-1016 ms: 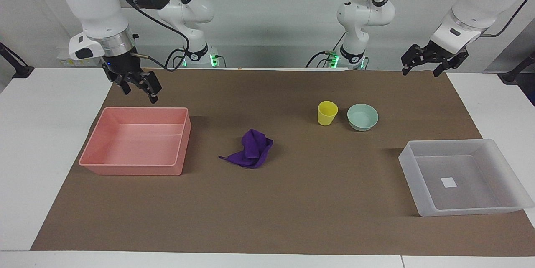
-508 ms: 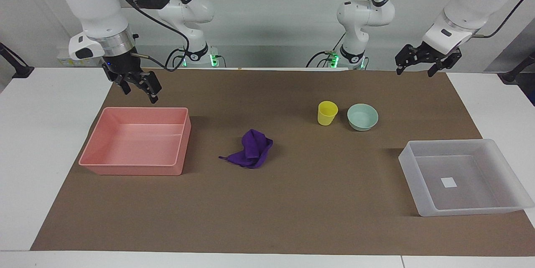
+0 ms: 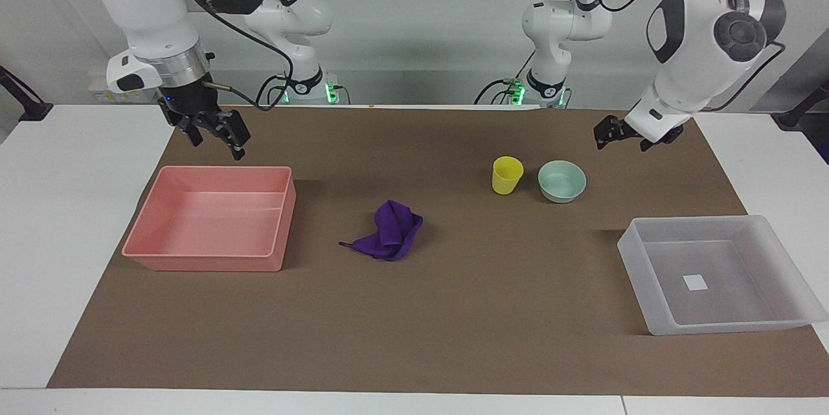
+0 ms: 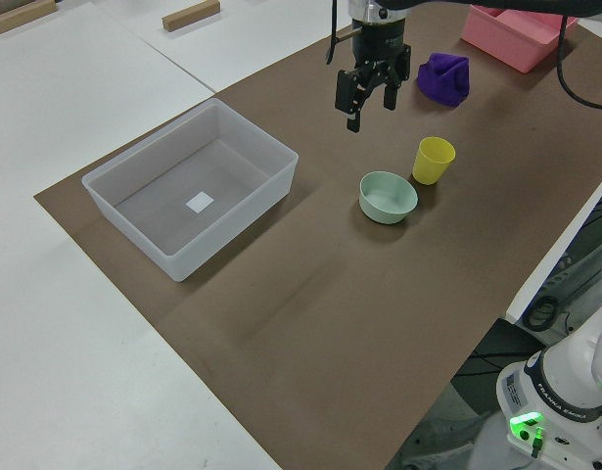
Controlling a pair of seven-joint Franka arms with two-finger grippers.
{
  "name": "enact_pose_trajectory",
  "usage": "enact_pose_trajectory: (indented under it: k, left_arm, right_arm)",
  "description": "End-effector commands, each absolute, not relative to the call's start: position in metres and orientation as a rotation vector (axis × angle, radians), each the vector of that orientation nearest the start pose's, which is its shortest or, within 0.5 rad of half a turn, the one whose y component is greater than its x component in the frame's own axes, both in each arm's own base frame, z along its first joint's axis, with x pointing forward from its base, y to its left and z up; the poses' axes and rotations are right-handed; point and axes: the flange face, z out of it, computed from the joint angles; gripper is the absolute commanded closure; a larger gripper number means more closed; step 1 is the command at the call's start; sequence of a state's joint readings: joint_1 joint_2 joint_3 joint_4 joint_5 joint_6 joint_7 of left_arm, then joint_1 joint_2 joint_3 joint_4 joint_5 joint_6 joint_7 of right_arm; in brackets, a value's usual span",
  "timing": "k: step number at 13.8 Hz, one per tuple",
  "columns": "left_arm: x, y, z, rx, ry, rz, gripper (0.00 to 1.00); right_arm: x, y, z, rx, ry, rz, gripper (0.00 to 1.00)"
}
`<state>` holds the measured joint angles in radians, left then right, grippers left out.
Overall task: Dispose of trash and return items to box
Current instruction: 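Reach the left gripper down to the rim of the green bowl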
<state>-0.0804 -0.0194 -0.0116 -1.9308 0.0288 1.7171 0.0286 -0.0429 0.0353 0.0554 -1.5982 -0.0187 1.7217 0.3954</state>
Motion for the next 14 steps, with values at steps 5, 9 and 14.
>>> enact_pose_trajectory:
  k: [5,9,14]
  left_arm:
    - [0.486,-0.044,0.350,-3.072,0.215,0.255,0.00]
    - [0.496,-0.050,0.302,-3.070,0.233,0.300,0.00]
    - [0.500,-0.054,0.316,-3.058,0.252,0.356,1.00]
  right_arm:
    - [0.576,0.004,0.605,-3.093,0.558,-0.119,0.00]
    - [0.576,0.004,0.606,-3.092,0.561,-0.122,0.00]
    - [0.576,0.004,0.606,-3.093,0.558,-0.122,0.00]
